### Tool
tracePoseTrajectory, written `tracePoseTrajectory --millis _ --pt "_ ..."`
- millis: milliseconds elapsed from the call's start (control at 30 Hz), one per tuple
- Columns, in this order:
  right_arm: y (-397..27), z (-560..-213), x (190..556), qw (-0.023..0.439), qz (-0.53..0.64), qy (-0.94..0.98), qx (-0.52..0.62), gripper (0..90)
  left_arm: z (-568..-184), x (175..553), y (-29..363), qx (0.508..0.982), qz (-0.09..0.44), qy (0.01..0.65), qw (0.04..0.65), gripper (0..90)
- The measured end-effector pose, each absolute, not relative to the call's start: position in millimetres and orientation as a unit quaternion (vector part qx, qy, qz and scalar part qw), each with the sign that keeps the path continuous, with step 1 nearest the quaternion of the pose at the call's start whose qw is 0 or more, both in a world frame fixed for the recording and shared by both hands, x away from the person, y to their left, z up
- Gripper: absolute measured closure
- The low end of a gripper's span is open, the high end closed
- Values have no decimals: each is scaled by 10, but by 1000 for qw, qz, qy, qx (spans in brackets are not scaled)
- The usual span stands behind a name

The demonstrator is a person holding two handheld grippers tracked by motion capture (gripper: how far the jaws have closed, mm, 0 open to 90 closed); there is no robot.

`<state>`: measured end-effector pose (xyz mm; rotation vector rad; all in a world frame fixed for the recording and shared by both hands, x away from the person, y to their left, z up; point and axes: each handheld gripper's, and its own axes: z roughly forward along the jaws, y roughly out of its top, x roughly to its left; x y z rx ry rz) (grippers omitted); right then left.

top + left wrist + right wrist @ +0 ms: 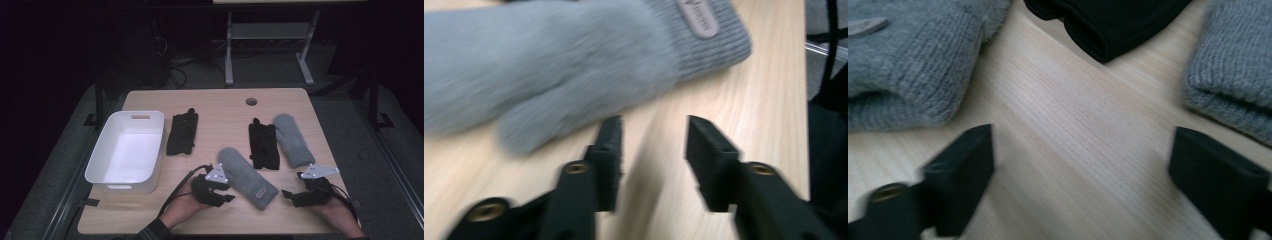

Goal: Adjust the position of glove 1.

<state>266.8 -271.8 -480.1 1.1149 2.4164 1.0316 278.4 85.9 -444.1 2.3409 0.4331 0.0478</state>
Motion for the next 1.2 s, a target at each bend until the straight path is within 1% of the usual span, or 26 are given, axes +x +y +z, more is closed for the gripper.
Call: tracePoseTrajectory --millis 33,67,100,167,200,300,333,467,567,667,800,833,900,1000,1200 --pt "-2726 -4779 2669 142 355 840 386 212 -4439 2794 914 914 22 170 369 465" --pt "-2731 -4761 2670 144 351 840 387 221 -4443 2805 986 912 28 174 369 435" --pt "-2737 -4739 2669 148 351 838 391 243 -4455 2824 1074 911 37 183 369 385" --pt "-2759 -4677 2665 152 360 831 395 312 -4473 2859 1215 908 35 199 366 316" --pt "-2775 -4635 2665 162 364 828 395 336 -4486 2874 1280 909 44 204 362 270" --pt "-2796 -4562 2688 171 368 817 409 360 -4540 2918 1444 908 50 222 352 176" --pt "-2805 -4549 2709 167 368 815 415 381 -4560 2933 1488 909 51 226 346 147" --pt "-2810 -4510 2828 160 362 808 436 382 -4622 2962 1596 909 59 236 338 127" --pt "-2810 -4471 2919 170 357 802 448 379 -4653 2984 1647 906 68 243 340 124" --pt "-2804 -4435 3036 185 357 794 455 379 -4688 2981 1654 908 81 233 339 125" --pt "-2794 -4393 3226 188 361 788 462 427 -4718 2961 1663 904 90 229 351 123" --pt "-2786 -4385 3278 185 359 788 464 455 -4726 2957 1671 902 91 229 355 123" --pt "-2771 -4374 3387 189 354 786 469 467 -4739 2953 1673 899 93 228 362 123" --pt "-2748 -4362 3532 205 353 781 472 462 -4770 2934 1664 891 96 232 379 123" --pt "-2718 -4396 3789 219 350 777 476 499 -4767 2936 1663 892 95 229 377 124"
